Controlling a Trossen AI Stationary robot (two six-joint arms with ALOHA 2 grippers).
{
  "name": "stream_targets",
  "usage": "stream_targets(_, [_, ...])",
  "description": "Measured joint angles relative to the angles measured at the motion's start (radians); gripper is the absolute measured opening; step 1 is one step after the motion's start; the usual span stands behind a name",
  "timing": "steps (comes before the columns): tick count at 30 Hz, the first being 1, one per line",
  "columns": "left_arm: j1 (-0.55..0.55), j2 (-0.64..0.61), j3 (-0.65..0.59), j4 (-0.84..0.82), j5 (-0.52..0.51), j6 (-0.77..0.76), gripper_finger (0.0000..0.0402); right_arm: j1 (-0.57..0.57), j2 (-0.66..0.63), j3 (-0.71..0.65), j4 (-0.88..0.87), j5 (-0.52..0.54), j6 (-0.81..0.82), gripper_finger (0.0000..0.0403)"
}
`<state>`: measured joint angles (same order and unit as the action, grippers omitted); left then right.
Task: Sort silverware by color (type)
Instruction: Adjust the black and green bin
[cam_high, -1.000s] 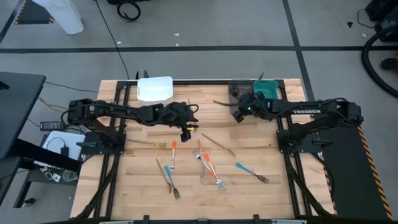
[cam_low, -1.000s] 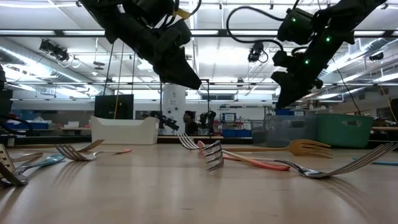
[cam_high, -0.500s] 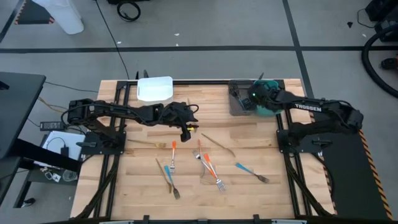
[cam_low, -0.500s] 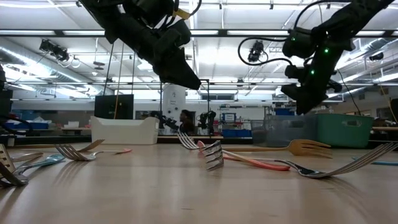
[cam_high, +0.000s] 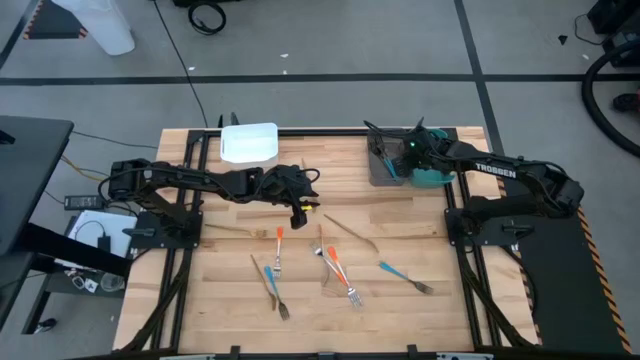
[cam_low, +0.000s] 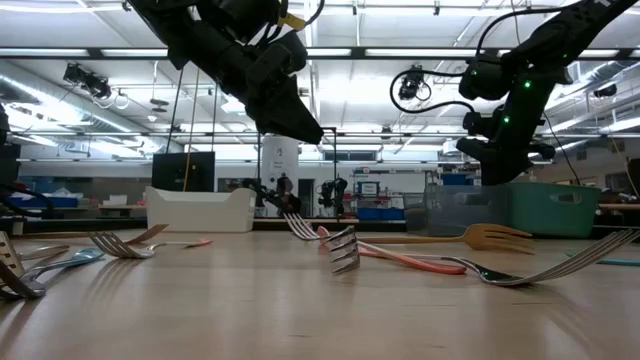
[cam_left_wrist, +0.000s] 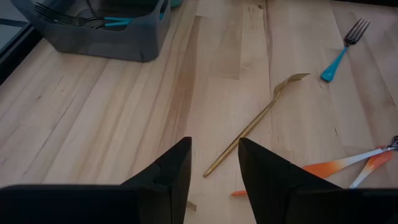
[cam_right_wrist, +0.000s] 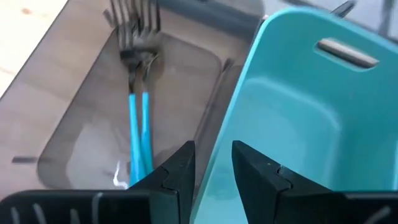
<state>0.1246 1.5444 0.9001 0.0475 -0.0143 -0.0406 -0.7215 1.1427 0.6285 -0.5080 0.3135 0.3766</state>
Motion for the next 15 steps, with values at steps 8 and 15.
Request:
stream_targets(8, [-0.004,0.000,0.000,0.000,0.000,-0.001,0.0141,-0.021,0.000,0.000,0.001,-0.124,-0.015,0.0116])
stream_targets(15, [-0.017,0.000,0.000,0.000,0.000,-0.001,0.0141,-0.021,0.000,-0.001,0.045,-0.160,-0.036,0.0116])
